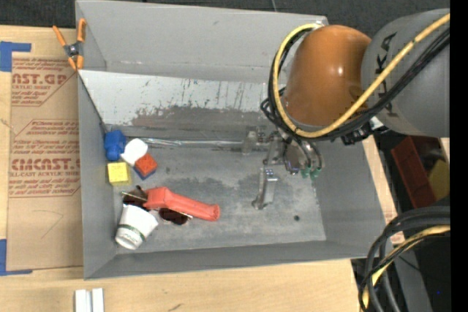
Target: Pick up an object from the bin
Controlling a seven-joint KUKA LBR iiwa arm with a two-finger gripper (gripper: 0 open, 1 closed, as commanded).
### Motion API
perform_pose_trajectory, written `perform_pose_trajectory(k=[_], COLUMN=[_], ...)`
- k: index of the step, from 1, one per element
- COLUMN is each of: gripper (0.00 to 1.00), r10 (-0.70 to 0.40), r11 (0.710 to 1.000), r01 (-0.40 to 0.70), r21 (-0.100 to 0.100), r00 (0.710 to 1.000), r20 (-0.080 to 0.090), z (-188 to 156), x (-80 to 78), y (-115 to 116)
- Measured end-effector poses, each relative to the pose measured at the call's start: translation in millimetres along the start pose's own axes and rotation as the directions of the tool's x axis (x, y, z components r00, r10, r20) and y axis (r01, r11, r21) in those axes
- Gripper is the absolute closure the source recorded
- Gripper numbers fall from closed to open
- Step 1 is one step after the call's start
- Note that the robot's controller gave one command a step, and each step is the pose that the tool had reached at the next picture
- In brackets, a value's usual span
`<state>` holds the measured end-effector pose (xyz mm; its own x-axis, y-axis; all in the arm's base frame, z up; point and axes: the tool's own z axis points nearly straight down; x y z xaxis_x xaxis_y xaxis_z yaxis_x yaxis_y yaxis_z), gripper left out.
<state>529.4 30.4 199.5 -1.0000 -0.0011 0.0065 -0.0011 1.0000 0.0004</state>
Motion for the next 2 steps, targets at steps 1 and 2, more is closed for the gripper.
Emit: perform_pose_trajectory(k=[1,2], gripper=[0.0,0.0], r10=[0.001,-0.038], r11=[1.0,0.999], r01=[-0.001,0.038], r21=[-0.001,0.0], r00=[1.0,0.999], r20=[0.008,0.009], z=[-4,30], x=[-1.6,-23.8], y=[0,54])
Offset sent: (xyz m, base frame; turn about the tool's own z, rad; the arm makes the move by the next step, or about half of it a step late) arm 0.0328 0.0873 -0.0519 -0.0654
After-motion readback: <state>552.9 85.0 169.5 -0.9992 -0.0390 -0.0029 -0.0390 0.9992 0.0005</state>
